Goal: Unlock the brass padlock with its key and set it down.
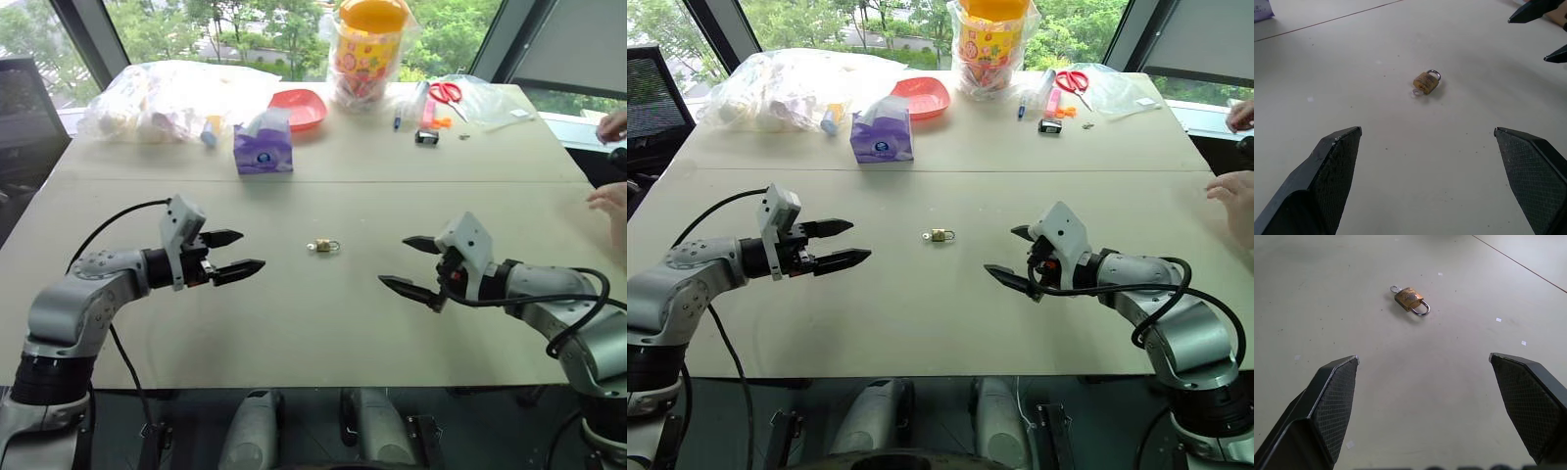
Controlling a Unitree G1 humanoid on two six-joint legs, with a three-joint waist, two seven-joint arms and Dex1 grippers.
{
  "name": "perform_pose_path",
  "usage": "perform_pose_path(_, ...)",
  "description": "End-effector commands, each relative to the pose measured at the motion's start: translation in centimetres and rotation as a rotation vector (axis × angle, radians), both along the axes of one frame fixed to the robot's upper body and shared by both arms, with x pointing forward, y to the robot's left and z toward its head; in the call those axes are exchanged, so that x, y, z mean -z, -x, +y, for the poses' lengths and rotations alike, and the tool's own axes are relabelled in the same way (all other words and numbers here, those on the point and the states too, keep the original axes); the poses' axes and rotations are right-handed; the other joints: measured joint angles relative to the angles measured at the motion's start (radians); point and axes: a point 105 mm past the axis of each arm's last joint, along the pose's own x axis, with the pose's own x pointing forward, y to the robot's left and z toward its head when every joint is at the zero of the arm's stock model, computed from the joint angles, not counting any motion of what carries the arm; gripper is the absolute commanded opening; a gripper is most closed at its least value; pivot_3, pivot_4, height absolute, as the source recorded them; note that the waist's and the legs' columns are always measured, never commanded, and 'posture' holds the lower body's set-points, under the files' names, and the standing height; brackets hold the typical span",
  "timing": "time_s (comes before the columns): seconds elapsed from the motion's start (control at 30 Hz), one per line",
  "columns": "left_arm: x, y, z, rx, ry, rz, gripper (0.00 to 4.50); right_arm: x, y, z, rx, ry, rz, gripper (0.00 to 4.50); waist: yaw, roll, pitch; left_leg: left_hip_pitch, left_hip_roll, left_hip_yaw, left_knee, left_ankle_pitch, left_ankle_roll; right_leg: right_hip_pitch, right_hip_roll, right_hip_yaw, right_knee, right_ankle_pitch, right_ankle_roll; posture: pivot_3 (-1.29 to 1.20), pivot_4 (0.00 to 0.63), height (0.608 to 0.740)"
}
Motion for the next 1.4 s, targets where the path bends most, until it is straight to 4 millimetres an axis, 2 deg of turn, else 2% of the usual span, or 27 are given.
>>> perform_pose_path(0.03, -1.0, -0.3, -0.1, -0.004, 0.009, -0.046, 4.5, -0.8, 0.0, 0.2, -0.023, 0.013, -0.045, 4.47, 0.0, 0.0, 0.0, 0.0, 0.0, 0.0, 0.0, 0.0, 0.0, 0.0, 0.0, 0.0, 0.0, 0.0, 0.0, 0.0, 0.15, 0.74)
perform_pose_path(0.4, -0.6, -0.3, -0.3, 0.014, -0.013, -0.039, 4.5, -0.5, -0.1, 0.5, -0.029, 0.031, -0.05, 4.47, 0.0, 0.0, 0.0, 0.0, -0.001, 0.001, 0.0, 0.0, 0.0, 0.0, 0.0, 0.0, 0.0, 0.0, -0.001, 0.0, 0.15, 0.74)
perform_pose_path(0.53, -0.5, -0.5, -0.2, 0.013, -0.031, -0.044, 4.5, -0.4, -0.5, 1.1, -0.045, 0.027, -0.05, 4.47, 0.0, 0.0, 0.0, 0.0, -0.001, 0.001, 0.0, 0.0, 0.0, 0.0, 0.001, 0.0, 0.0, 0.0, -0.001, 0.0, 0.15, 0.74)
perform_pose_path(0.67, -0.3, -0.8, -0.1, 0.039, -0.075, -0.046, 4.5, -0.4, -1.9, 2.3, -0.074, 0.029, -0.07, 4.47, -0.003, 0.0, 0.0, 0.0, -0.001, 0.002, 0.0, 0.0, 0.0, 0.0, 0.002, 0.0, 0.0, 0.001, -0.001, 0.0, 0.15, 0.74)
perform_pose_path(0.73, -0.1, -0.8, 0.8, 0.083, -0.186, -0.067, 4.5, 1.0, -3.7, 2.6, -0.065, 0.131, -0.064, 4.47, -0.004, 0.0, 0.0, 0.0, -0.001, 0.002, 0.0, 0.0, 0.0, 0.0, 0.002, 0.0, 0.001, 0.001, -0.001, 0.0, 0.15, 0.74)
perform_pose_path(0.8, -1.2, -1.1, 1.5, 0.101, -0.202, -0.07, 4.5, 1.6, -4.9, 3.5, -0.087, 0.161, -0.044, 4.47, -0.008, 0.0, 0.0, 0.0, -0.001, 0.002, 0.001, 0.0, 0.0, 0.0, 0.002, 0.0, 0.001, 0.001, -0.001, 0.0, 0.15, 0.74)
perform_pose_path(0.87, -2.2, -0.9, 1.6, 0.135, -0.204, -0.07, 4.5, 1.5, -5.4, 4.8, -0.139, 0.138, -0.026, 4.47, -0.007, 0.0, 0.0, 0.0, -0.001, 0.002, 0.001, 0.0, 0.0, -0.001, 0.002, 0.0, 0.001, 0.001, -0.002, 0.0, 0.15, 0.74)
perform_pose_path(1.07, -3.4, -0.3, 1.2, 0.171, -0.222, -0.095, 4.5, 2.0, -7.1, 7.1, -0.249, 0.155, -0.005, 4.47, -0.007, 0.0, 0.0, -0.004, -0.002, 0.002, 0.001, 0.0, 0.002, -0.002, 0.001, 0.0, 0.0, 0.001, -0.001, 0.0, 0.15, 0.74)
perform_pose_path(1.4, -1.9, 0.7, -0.1, 0.133, -0.166, -0.086, 4.5, 3.7, -9.7, 9.1, -0.353, 0.213, 0.036, 4.47, -0.023, 0.0, 0.0, -0.003, -0.002, 0.001, 0.003, 0.0, 0.002, -0.002, 0.002, 0.0, 0.005, 0.003, 0.002, 0.0, 0.15, 0.74)
